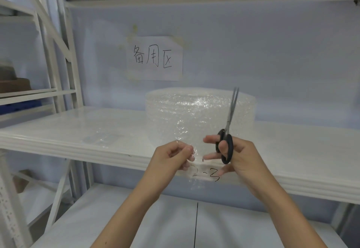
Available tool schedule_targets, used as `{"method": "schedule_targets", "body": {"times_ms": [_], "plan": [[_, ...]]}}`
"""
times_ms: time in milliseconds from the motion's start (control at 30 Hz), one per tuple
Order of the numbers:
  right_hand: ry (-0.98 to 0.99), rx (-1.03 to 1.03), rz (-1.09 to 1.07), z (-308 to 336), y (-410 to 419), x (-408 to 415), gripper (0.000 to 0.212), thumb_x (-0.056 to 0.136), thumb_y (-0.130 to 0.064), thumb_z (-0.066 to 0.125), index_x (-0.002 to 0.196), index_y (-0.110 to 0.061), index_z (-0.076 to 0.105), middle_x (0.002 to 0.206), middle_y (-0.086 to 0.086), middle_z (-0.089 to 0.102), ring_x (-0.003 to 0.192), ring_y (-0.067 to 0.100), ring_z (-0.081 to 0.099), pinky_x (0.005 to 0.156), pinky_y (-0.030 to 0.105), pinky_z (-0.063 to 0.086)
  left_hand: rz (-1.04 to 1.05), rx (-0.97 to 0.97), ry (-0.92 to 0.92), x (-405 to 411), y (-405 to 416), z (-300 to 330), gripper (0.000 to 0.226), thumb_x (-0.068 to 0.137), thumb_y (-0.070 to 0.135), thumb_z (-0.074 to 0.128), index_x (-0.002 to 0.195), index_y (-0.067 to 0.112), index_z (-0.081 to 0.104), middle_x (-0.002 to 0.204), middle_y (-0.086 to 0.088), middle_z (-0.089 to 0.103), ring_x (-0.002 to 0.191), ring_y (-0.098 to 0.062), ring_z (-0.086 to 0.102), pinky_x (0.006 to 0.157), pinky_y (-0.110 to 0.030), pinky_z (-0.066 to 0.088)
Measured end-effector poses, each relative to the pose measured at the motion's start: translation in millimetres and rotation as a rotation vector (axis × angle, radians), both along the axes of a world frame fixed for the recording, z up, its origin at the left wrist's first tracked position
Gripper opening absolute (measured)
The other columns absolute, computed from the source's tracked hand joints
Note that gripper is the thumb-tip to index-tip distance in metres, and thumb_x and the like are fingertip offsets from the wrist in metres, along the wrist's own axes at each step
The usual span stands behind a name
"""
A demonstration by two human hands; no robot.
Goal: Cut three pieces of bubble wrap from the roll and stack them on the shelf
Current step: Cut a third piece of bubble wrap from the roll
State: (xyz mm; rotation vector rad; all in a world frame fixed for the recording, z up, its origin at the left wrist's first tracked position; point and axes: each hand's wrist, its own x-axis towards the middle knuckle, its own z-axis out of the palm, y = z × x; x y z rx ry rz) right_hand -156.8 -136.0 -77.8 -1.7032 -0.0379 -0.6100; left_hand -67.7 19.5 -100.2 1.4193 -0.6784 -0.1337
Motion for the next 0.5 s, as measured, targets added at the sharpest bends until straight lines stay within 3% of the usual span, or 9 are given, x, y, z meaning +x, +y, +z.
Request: {"method": "schedule_targets", "body": {"times_ms": [100, 200, 367, 433, 500], "plan": [[0.018, 0.018, -0.139, -4, -17, -1, 0.032, 0.073, -0.037, 0.068, 0.094, -0.014, 0.073, 0.101, 0.003, 0.074, 0.079, 0.019, 0.075, 0.045, 0.024, 0.055, -0.01, -0.003, 0.013, 1, 1, 1, 0.015, 0.091, 0.012, 0.062, 0.079, 0.007, 0.07, 0.066, 0.003, 0.067, 0.059, -0.01, 0.057, 0.062, -0.019, 0.053], [0.057, 0.026, -0.295, -6, -39, -4, 0.016, 0.083, -0.025, 0.068, 0.084, -0.01, 0.074, 0.088, 0.011, 0.074, 0.062, 0.02, 0.073, 0.046, 0.026, 0.055, -0.021, 0.0, 0.013, 0, 0, 1, 0.016, 0.091, 0.012, 0.061, 0.079, 0.007, 0.07, 0.065, 0.004, 0.067, 0.059, -0.011, 0.056, 0.062, -0.019, 0.053], [0.195, -0.194, -0.641, -5, -74, -11, 0.059, 0.082, -0.053, 0.063, 0.069, 0.004, 0.069, 0.064, 0.021, 0.069, 0.042, 0.026, 0.064, 0.054, 0.037, 0.06, -0.038, 0.009, 0.014, -2, -7, 1, 0.016, 0.091, 0.012, 0.062, 0.079, 0.007, 0.071, 0.065, 0.005, 0.068, 0.06, -0.011, 0.057, 0.061, -0.019, 0.052], [0.315, -0.343, -0.704, -5, -84, -13, 0.066, 0.086, -0.055, 0.051, 0.071, 0.006, 0.068, 0.063, 0.021, 0.069, 0.039, 0.025, 0.064, 0.057, 0.038, 0.059, -0.049, 0.01, 0.016, -3, -9, 0, 0.015, 0.091, 0.012, 0.062, 0.081, 0.005, 0.071, 0.065, 0.005, 0.068, 0.061, -0.013, 0.058, 0.061, -0.018, 0.052], [0.438, -0.474, -0.742, -5, -90, -11, 0.065, 0.089, -0.052, 0.042, 0.073, 0.006, 0.065, 0.06, 0.018, 0.066, 0.036, 0.026, 0.062, 0.052, 0.031, 0.05, -0.059, 0.01, 0.015, -3, -11, 1, 0.015, 0.091, 0.013, 0.062, 0.081, 0.006, 0.071, 0.065, 0.005, 0.068, 0.062, -0.014, 0.058, 0.061, -0.018, 0.052]]}}
